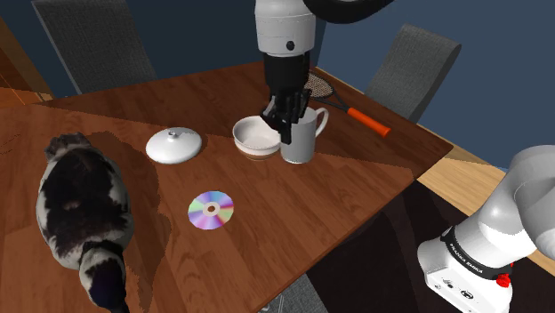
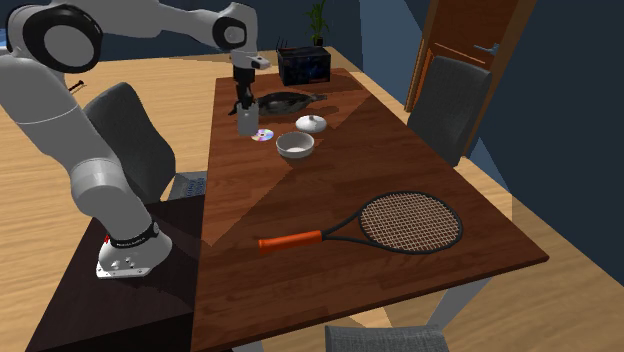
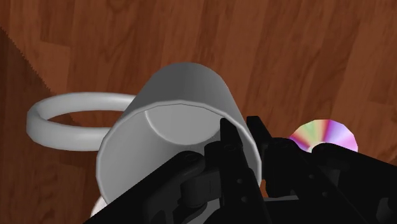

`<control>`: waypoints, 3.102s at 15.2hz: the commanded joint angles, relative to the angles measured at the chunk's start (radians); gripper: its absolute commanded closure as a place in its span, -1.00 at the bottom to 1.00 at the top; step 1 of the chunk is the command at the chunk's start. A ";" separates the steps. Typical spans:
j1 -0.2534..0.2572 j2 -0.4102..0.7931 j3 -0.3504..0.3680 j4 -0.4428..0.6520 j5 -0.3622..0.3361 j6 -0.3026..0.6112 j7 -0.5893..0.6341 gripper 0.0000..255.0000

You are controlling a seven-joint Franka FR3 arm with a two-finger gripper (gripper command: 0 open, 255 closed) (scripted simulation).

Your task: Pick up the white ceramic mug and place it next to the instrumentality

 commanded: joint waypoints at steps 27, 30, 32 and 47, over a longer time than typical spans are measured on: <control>0.005 0.108 0.004 -0.212 -0.023 0.317 0.008 1.00; 0.005 0.108 0.004 -0.212 -0.023 0.317 0.008 1.00; 0.005 0.108 0.004 -0.212 -0.023 0.317 0.008 -1.00; 0.002 0.076 0.002 -0.116 -0.017 0.191 0.003 -1.00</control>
